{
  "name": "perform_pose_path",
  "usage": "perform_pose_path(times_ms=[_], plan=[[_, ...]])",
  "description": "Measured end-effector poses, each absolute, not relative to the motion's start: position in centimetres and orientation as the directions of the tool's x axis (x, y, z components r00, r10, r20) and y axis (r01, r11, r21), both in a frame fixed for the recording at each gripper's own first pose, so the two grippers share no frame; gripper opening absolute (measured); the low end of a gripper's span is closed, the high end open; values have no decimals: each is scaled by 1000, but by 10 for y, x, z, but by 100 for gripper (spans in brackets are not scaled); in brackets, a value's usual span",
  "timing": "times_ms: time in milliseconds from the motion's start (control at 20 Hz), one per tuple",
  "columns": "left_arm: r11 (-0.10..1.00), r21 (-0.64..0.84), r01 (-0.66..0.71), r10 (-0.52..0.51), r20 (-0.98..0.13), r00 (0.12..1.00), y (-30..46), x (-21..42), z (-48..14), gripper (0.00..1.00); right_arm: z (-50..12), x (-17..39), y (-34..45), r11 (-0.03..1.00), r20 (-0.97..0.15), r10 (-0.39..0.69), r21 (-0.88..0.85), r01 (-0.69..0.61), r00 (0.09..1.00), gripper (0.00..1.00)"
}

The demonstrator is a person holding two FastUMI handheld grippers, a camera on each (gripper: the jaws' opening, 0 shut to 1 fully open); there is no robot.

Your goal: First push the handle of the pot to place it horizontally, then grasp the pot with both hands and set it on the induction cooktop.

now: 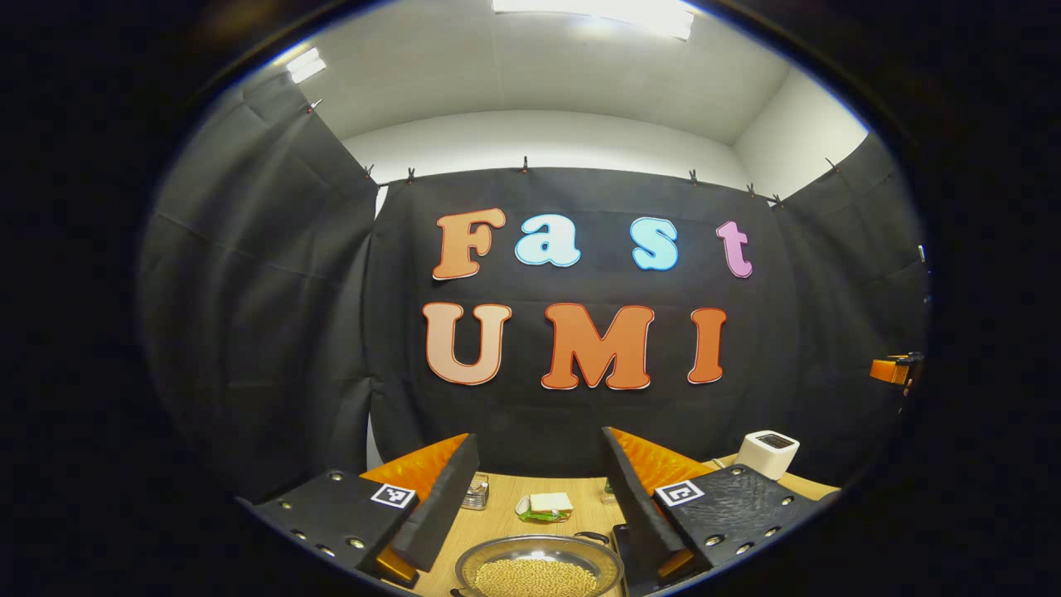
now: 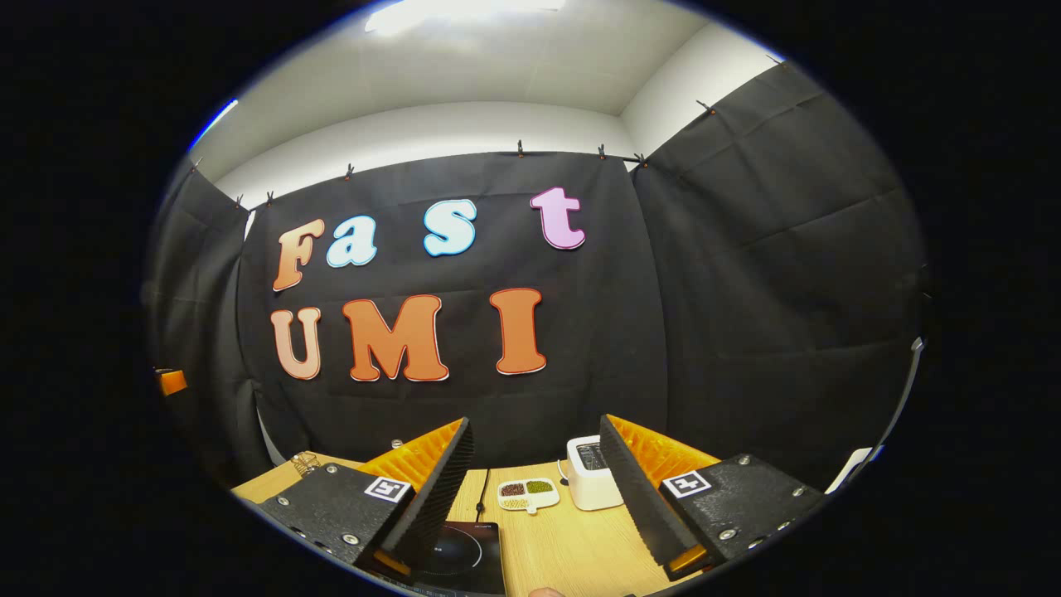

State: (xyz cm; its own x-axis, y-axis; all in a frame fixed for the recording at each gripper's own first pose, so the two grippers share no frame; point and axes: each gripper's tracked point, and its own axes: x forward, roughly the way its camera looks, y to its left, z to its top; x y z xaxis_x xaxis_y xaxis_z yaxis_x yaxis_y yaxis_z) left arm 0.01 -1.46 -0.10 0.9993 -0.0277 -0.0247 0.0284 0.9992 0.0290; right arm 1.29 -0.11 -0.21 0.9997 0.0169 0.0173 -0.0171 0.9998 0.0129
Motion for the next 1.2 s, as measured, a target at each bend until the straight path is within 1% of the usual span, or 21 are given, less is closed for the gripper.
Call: perform_pose_path(times_ms=[150, 200, 250, 350, 400, 500, 600, 700, 750, 850, 900, 950, 1100, 1200], plan=[[999, 25, 26, -26, -12, 1000, -14, 2, -1, 72, -4, 14, 0, 1000, 15, 21, 21, -21, 1000, 95], [999, 36, 34, -33, -20, 999, -14, 2, -2, 62, -6, 15, 0, 999, 11, 24, 22, -24, 1000, 95], [998, 42, 36, -35, -26, 999, -18, 0, -5, 58, -7, 16, 1, 999, 9, 26, 22, -26, 1000, 95], [998, 53, 46, -44, -38, 998, -21, -1, -10, 58, -10, 18, -1, 1000, 2, 24, 19, -24, 1000, 95], [997, 53, 58, -55, -51, 997, -25, -1, -14, 44, -10, 19, 0, 1000, 0, 24, 18, -24, 1000, 95], [996, 41, 83, -81, -62, 995, -29, 1, -18, 46, -11, 20, 1, 999, -2, 26, 19, -26, 1000, 95], [994, 16, 110, -109, -76, 991, -32, 0, -23, 27, -11, 19, 2, 999, 1, 28, 17, -28, 1000, 95], [993, 10, 119, -117, -96, 988, -33, -3, -33, 15, -11, 19, 1, 1000, 6, 24, 12, -24, 1000, 95], [993, 17, 117, -115, -101, 988, -31, -4, -36, 16, -11, 18, 1, 1000, 9, 20, 9, -20, 1000, 95], [995, 26, 101, -97, -112, 989, -27, -3, -47, 13, -10, 18, 1, 1000, 13, 16, 9, -17, 1000, 95], [995, 25, 97, -93, -126, 988, -24, -5, -54, 7, -9, 17, 2, 1000, 16, 17, 11, -17, 1000, 95], [995, 22, 96, -92, -140, 986, -22, -8, -59, 6, -9, 16, 2, 1000, 18, 17, 14, -18, 1000, 95], [995, 16, 100, -96, -176, 980, -18, -14, -76, 6, -9, 17, 5, 1000, 20, 20, 13, -20, 1000, 95], [996, 39, 85, -76, -188, 979, -10, -21, -86, 6, -10, 17, 7, 1000, 23, 21, 6, -21, 1000, 95]])
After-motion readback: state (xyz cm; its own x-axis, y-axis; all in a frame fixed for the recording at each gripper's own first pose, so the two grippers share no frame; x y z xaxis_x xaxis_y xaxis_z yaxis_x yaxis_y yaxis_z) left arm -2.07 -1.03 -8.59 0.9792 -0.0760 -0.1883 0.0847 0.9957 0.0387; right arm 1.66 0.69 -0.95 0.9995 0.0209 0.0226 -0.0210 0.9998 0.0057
